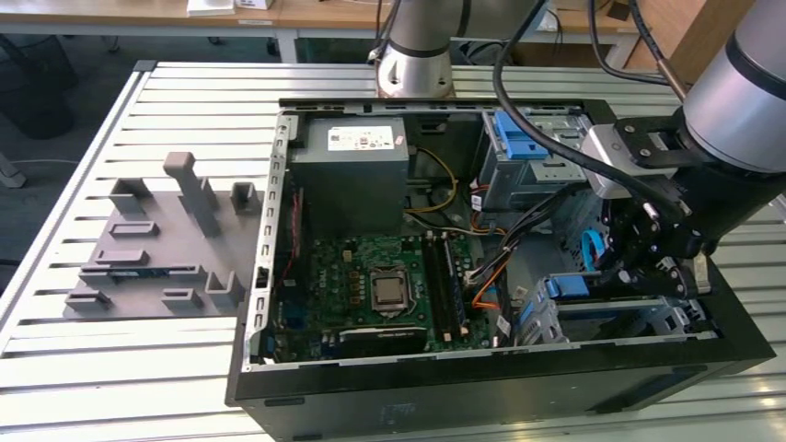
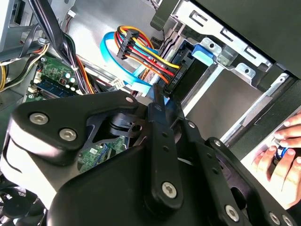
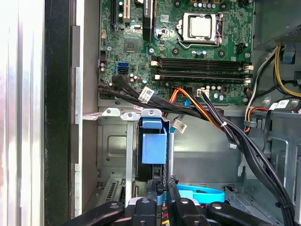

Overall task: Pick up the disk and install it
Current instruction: 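Insert the second disk wire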

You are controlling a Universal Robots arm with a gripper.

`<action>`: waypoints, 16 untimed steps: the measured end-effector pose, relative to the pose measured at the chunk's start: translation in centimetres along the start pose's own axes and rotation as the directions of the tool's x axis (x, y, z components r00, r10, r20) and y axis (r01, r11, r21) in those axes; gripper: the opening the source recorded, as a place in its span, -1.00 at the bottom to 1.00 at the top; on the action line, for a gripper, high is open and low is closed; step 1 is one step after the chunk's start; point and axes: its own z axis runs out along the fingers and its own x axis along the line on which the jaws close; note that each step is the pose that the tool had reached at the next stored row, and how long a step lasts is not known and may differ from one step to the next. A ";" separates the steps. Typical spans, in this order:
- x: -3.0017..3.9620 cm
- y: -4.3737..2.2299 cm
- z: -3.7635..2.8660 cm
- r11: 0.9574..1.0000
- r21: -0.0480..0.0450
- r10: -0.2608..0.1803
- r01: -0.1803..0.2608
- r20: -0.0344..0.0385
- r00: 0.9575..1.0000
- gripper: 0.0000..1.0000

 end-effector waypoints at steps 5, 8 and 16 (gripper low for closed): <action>0.00 0.00 -0.08 1.000 0.000 0.000 0.000 0.000 1.000 -0.54; 0.00 -0.01 -0.11 1.000 0.000 0.000 0.000 0.000 1.000 -0.54; 0.01 0.01 0.19 1.000 0.000 0.000 0.000 0.000 1.000 -0.54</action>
